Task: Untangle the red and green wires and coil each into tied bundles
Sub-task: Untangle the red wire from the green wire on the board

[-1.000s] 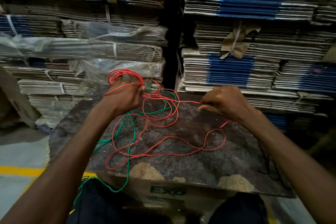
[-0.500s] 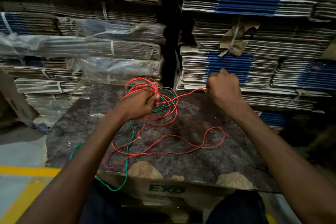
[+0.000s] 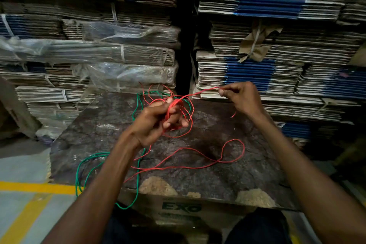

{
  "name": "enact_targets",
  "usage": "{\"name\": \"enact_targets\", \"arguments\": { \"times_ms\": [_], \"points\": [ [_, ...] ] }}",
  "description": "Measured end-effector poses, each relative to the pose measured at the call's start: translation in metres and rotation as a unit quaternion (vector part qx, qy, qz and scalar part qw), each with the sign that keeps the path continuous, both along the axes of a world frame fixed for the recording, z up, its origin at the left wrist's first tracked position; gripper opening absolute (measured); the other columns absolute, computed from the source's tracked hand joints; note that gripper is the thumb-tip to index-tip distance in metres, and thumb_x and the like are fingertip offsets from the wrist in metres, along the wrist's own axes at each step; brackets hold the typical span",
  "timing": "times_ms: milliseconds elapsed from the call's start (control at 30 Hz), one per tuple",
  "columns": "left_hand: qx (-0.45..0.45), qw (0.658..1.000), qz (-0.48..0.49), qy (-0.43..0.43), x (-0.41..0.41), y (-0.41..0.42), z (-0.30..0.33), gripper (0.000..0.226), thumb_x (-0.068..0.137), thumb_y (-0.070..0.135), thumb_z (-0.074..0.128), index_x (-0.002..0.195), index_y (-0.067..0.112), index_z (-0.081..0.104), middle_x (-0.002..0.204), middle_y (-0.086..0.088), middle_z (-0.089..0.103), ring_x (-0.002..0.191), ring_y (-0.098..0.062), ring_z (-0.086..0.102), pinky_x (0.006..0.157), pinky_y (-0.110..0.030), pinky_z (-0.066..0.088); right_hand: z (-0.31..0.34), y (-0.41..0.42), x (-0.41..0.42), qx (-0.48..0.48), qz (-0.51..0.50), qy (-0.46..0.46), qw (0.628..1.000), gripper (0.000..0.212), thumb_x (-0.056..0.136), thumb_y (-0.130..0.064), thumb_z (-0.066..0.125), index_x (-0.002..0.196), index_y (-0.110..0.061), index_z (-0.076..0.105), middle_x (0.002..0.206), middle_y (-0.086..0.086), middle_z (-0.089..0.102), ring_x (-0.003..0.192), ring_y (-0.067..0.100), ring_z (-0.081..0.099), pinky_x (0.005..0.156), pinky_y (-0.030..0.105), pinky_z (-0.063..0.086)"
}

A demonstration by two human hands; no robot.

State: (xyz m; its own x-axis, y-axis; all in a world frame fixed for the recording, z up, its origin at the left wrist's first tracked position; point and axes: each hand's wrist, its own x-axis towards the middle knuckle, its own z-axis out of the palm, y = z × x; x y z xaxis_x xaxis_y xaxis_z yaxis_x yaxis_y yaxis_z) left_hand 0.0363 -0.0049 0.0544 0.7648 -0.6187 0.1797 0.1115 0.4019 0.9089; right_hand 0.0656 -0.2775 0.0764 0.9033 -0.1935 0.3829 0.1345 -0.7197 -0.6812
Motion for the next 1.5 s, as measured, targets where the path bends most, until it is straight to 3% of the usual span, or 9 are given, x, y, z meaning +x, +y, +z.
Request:
{"name": "enact_targets", "arguments": {
  "times_ms": [167, 367, 667, 900, 1000, 1033, 1200, 1333, 1500],
  "points": [
    [-0.244, 0.959, -0.126, 0.070, -0.006, -0.005, -0.005, 0.027, 0.099, 0.022, 0.043, 0.086, 0.007, 0.062, 0.085, -0.017, 0.067, 0.122, -0.042, 0.054, 0.114, -0.059, 0.016, -0.018, 0.013, -0.003, 0.284, 0.060, 0.054, 0.956, 0.024, 0.079, -0.011, 0.078, 0.091, 0.008, 0.069, 0.064, 0.004, 0.070, 0.049, 0.008, 0.061, 0.043, 0.017, 0.045],
    [-0.295, 0.949, -0.099, 0.056, -0.008, -0.015, 0.007, 0.017, 0.093, 0.016, 0.047, 0.083, 0.009, 0.059, 0.144, -0.026, 0.044, 0.140, -0.043, 0.029, 0.112, -0.063, 0.011, -0.051, 0.037, -0.011, 0.105, 0.076, 0.136, 0.982, 0.013, 0.076, -0.031, 0.081, 0.073, -0.020, 0.075, 0.059, -0.001, 0.070, 0.040, 0.002, 0.051, 0.042, 0.016, 0.038],
    [-0.184, 0.973, 0.120, 0.071, 0.021, -0.013, 0.007, 0.036, 0.095, 0.027, 0.038, 0.069, 0.019, 0.061, 0.136, -0.021, 0.054, 0.115, -0.031, 0.055, 0.088, -0.039, 0.048, -0.061, 0.066, -0.058, -0.306, 0.195, 0.127, 0.923, 0.029, 0.081, -0.045, 0.067, 0.100, -0.023, 0.068, 0.088, 0.000, 0.073, 0.092, 0.020, 0.068, 0.065, 0.033, 0.050],
    [0.069, 0.966, 0.240, -0.062, 0.026, -0.019, -0.008, 0.038, 0.100, 0.025, 0.042, 0.066, 0.020, 0.058, 0.123, -0.009, 0.067, 0.064, -0.011, 0.036, 0.054, -0.029, 0.017, -0.011, 0.072, -0.095, -0.385, 0.226, 0.133, 0.885, 0.027, 0.085, -0.046, 0.065, 0.109, -0.034, 0.069, 0.105, -0.005, 0.071, 0.105, 0.019, 0.062, 0.066, 0.026, 0.030],
    [0.171, 0.943, 0.257, -0.128, 0.024, -0.021, -0.010, 0.039, 0.105, 0.026, 0.036, 0.072, 0.016, 0.055, 0.126, -0.007, 0.063, 0.069, 0.010, 0.046, 0.056, -0.015, 0.031, 0.002, 0.073, -0.102, -0.394, 0.227, 0.099, 0.885, 0.026, 0.085, -0.046, 0.065, 0.108, -0.036, 0.070, 0.104, -0.006, 0.072, 0.104, 0.017, 0.062, 0.065, 0.027, 0.034],
    [0.192, 0.938, 0.253, -0.141, 0.022, -0.022, -0.010, 0.039, 0.104, 0.028, 0.036, 0.077, 0.010, 0.057, 0.121, -0.002, 0.066, 0.092, 0.000, 0.035, 0.059, -0.014, 0.032, 0.007, 0.073, -0.103, -0.382, 0.224, 0.085, 0.892, 0.025, 0.085, -0.047, 0.065, 0.107, -0.038, 0.070, 0.103, -0.008, 0.072, 0.102, 0.015, 0.063, 0.065, 0.027, 0.038],
    [0.249, 0.923, 0.239, -0.170, 0.021, -0.021, -0.014, 0.046, 0.106, 0.026, 0.033, 0.112, -0.010, 0.061, 0.043, 0.016, 0.045, 0.055, -0.009, 0.018, 0.055, -0.032, 0.009, 0.008, 0.070, -0.092, -0.096, 0.297, 0.108, 0.944, 0.015, 0.088, -0.028, 0.070, 0.099, -0.022, 0.077, 0.090, -0.004, 0.076, 0.079, 0.003, 0.068, 0.073, 0.029, 0.055],
    [0.216, 0.935, 0.223, -0.174, 0.017, -0.019, -0.012, 0.045, 0.092, 0.055, 0.040, 0.096, 0.024, 0.073, 0.066, 0.001, 0.039, 0.060, -0.014, 0.021, 0.062, -0.040, 0.009, -0.002, 0.070, -0.086, 0.066, 0.340, 0.108, 0.932, 0.011, 0.090, -0.004, 0.065, 0.093, 0.001, 0.074, 0.079, 0.010, 0.074, 0.068, 0.003, 0.063, 0.067, 0.018, 0.050],
    [0.179, 0.955, 0.198, -0.132, 0.012, -0.015, -0.006, 0.042, 0.093, 0.049, 0.044, 0.068, 0.021, 0.064, 0.110, 0.001, 0.072, 0.083, -0.017, 0.042, 0.066, -0.030, 0.028, -0.023, 0.063, -0.061, 0.086, 0.216, 0.040, 0.972, 0.013, 0.086, -0.017, 0.071, 0.079, -0.026, 0.075, 0.071, 0.001, 0.074, 0.063, 0.012, 0.060, 0.062, 0.037, 0.050]
  ]
}}
